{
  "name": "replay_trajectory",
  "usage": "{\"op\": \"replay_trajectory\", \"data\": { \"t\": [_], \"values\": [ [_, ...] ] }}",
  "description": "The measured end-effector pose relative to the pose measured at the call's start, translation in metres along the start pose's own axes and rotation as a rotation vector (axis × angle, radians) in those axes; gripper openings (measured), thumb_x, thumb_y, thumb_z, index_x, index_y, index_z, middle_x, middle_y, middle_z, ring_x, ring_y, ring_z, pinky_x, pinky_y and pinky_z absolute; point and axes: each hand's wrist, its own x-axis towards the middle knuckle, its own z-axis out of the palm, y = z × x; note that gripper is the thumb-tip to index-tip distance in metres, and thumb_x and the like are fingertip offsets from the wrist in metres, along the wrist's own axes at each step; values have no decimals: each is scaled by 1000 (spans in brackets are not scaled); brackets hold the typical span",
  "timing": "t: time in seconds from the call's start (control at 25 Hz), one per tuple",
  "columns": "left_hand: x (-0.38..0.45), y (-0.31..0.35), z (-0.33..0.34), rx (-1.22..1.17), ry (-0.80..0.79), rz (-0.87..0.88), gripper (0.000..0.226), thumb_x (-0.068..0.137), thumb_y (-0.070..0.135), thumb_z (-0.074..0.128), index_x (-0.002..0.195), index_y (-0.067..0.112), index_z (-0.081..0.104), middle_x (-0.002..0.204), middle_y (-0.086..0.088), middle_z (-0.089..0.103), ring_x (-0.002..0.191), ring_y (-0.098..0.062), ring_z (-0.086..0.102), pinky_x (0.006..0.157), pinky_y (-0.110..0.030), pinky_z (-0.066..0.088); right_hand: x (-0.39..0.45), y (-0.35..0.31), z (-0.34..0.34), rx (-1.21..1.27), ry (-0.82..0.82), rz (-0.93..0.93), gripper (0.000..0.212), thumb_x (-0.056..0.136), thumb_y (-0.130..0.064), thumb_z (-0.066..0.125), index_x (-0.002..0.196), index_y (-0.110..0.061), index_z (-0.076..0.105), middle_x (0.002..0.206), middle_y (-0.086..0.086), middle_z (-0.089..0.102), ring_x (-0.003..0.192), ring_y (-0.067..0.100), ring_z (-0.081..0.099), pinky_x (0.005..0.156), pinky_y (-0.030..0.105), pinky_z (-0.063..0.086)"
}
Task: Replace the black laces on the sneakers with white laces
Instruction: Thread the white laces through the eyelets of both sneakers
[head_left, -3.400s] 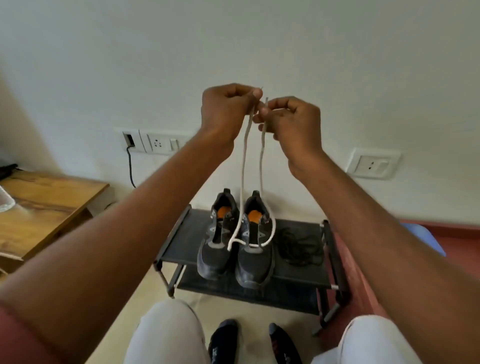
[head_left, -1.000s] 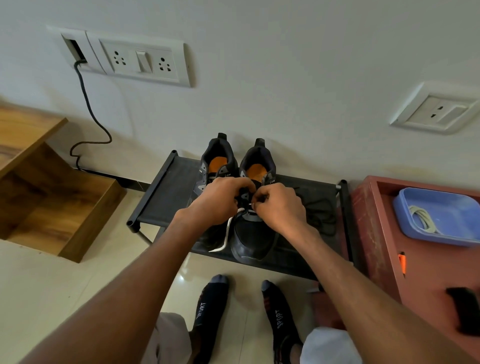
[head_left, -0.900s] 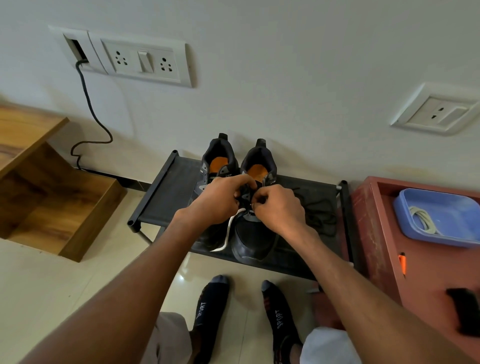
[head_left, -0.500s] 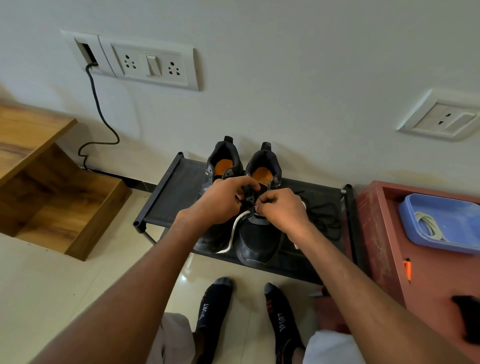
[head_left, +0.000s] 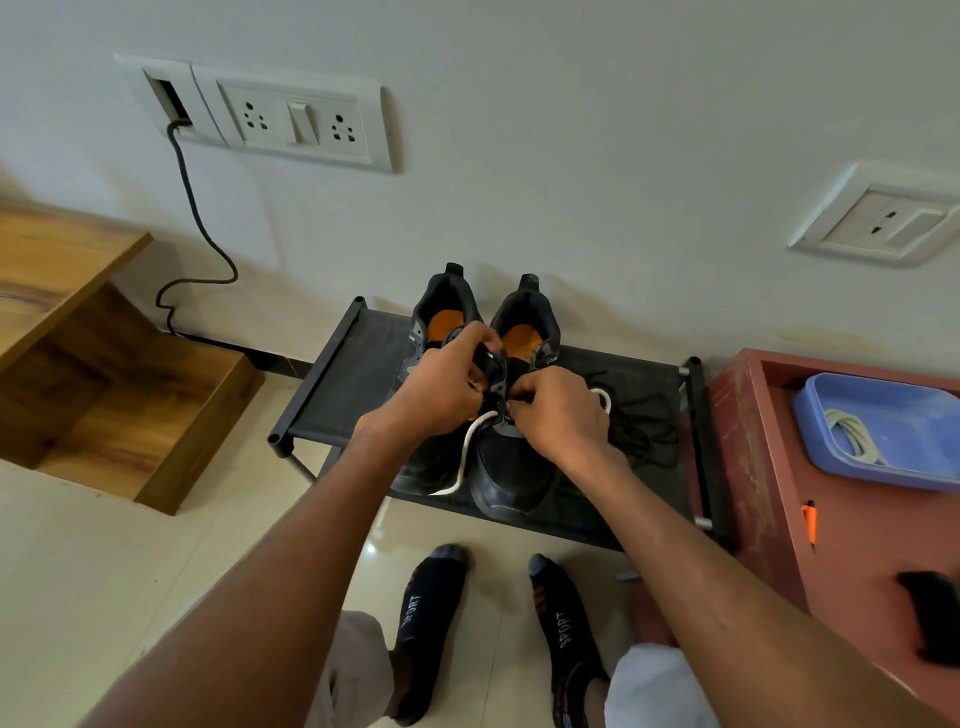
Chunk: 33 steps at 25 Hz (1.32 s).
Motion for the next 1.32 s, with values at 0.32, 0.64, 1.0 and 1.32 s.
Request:
{"op": "replay_trajectory", "data": {
  "t": [0.32, 0.64, 1.0, 1.32],
  "values": [
    [1, 1, 4, 12, 11, -120, 20, 87, 2, 79, 100, 16, 77, 93, 3, 74, 84, -9, 72, 84, -30, 63, 7, -2, -6, 172, -110, 131, 14, 96, -16, 72, 94, -27, 81, 91, -10, 70, 91, 13, 64, 66, 28, 51],
    [-3, 6, 9, -42, 89, -158, 10, 82, 15, 87, 80, 16, 77, 75, 3, 75, 70, -9, 74, 73, -29, 64, 2, -11, -26, 356, -308, 188, 23, 94, 1, 65, 104, -13, 81, 90, 1, 69, 79, 12, 58, 60, 23, 41],
    [4, 13, 17, -2, 60, -189, 9, 96, 14, 71, 89, 9, 70, 85, -3, 70, 84, -19, 66, 78, -34, 56, 6, -1, -20, -126, -345, -27, 93, 72, -38, 94, 150, -31, 44, 146, 6, 43, 128, 32, 54, 100, 47, 53],
    [4, 15, 27, 25, 40, -177, 22, 94, 23, 77, 85, 16, 58, 77, 1, 61, 72, -14, 57, 60, -24, 39, 4, -3, -21, -203, -326, -39, 98, 71, -44, 94, 151, -30, 40, 146, 5, 45, 129, 31, 54, 96, 46, 52]
  ]
}}
